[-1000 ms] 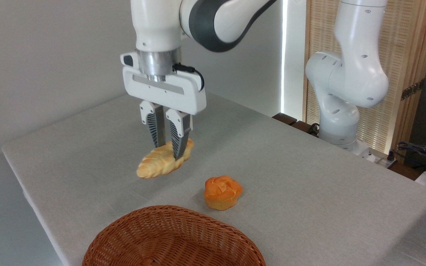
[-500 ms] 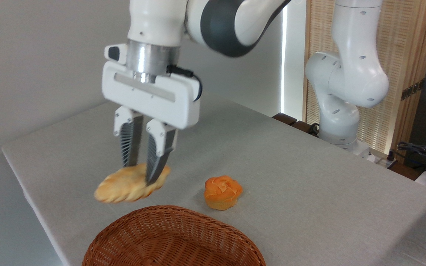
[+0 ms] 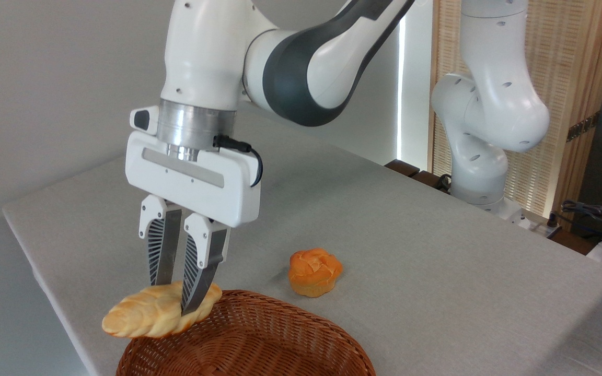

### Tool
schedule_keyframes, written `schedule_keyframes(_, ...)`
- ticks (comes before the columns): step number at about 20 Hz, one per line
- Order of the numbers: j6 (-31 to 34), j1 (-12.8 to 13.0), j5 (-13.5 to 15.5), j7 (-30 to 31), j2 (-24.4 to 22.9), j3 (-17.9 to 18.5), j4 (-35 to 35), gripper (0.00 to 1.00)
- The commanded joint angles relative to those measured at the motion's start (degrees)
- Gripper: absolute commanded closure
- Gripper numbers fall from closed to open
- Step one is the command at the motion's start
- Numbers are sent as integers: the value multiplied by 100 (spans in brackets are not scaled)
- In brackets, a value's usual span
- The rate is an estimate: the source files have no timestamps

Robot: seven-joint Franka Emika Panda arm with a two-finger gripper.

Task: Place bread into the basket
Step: 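Carry the held bread roll over the wicker basket, then open the gripper to drop the roll into the basket, raise it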

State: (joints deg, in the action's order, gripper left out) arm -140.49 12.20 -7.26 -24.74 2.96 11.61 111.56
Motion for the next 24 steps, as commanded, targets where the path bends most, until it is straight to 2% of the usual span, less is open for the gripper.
schedule_keyframes(1, -14, 54, -109, -40, 29, 52, -91, 0)
schedule_keyframes(17, 47, 71, -109, 4, -76, -1, -108, 0)
schedule_keyframes(21, 741, 133, -56, -5, -392, -141, -179, 0)
schedule_keyframes(24, 1556, 133, 92, -5, -664, -317, -240, 0)
